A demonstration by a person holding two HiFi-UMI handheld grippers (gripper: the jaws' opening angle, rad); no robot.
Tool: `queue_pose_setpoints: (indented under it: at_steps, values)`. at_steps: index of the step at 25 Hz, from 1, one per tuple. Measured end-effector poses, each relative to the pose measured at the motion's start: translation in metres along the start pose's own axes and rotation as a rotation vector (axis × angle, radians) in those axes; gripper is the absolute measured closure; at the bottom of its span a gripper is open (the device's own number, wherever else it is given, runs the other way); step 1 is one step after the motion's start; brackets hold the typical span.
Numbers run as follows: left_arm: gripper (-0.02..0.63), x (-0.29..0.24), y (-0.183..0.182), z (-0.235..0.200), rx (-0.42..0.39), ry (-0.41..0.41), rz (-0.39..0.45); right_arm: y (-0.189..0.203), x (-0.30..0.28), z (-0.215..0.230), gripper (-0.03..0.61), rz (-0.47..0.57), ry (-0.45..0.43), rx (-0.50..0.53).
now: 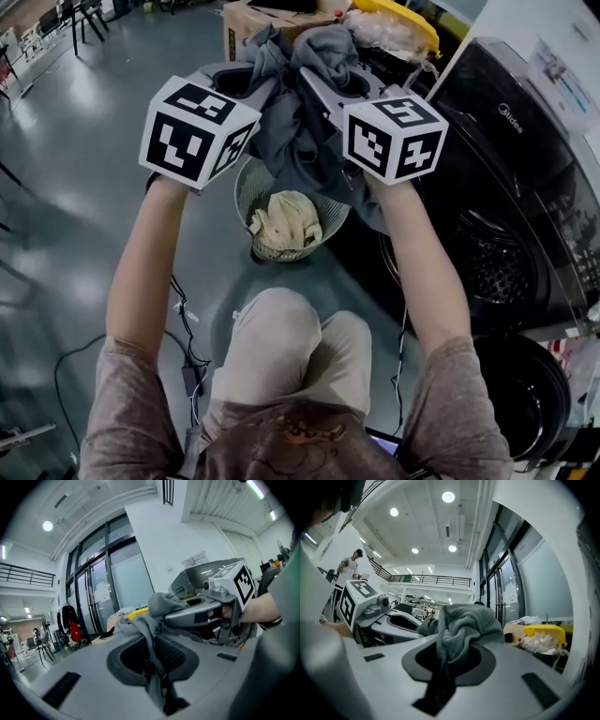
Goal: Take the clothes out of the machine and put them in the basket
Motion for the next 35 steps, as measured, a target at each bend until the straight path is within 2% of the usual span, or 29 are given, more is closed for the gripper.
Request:
queue_pose_setpoints:
  at_steps: [4, 12, 17, 20, 22, 25, 27, 32, 35]
  values:
    - [0.552, -0.012, 0.044, 0.020, 0.044, 0.039, -0.053, 0.048, 0.012, 0.009, 0.517, -0.061, 0.021, -0.047]
    - [0.551, -0.029, 0.164, 0.071, 0.177, 0.136, -0.217, 0.182, 0.044, 0.016, 0.512, -0.254, 0.084, -0.194]
    - [0.542, -0.029, 0.232, 0.103, 0.227, 0.184, -0.339, 0.251, 0.066, 0.006, 0.497, -0.369, 0.097, -0.213]
    - [0.526, -0.025, 0.261, 0.119, 0.236, 0.199, -0.398, 0.278, 0.082, 0.000, 0.463, -0.424, 0.119, -0.255]
    - [0.497, -0.020, 0.277, 0.127, 0.234, 0.200, -0.437, 0.291, 0.092, -0.004, 0.408, -0.462, 0.131, -0.273]
    - [0.479, -0.011, 0.287, 0.130, 0.262, 0.177, -0.435, 0.301, 0.112, -0.007, 0.357, -0.504, 0.149, -0.279]
    - [0.479, -0.009, 0.281, 0.133, 0.299, 0.170, -0.402, 0.300, 0.126, -0.007, 0.354, -0.500, 0.174, -0.266]
    - [0.477, -0.013, 0.259, 0.164, 0.294, 0.235, -0.350, 0.282, 0.171, -0.004, 0.338, -0.463, 0.260, -0.262]
    - [0.476, -0.015, 0.247, 0.183, 0.303, 0.262, -0.324, 0.279, 0.216, 0.005, 0.333, -0.460, 0.343, -0.279]
Point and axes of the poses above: the fingertips, and each gripper's own axes: x backward along the fingers, z to its right, y out of its underside, the point moved 3 cm from there along x, backward along the fingers, and after that the axes turned 13 degrees about z, right-handed, at the moved point
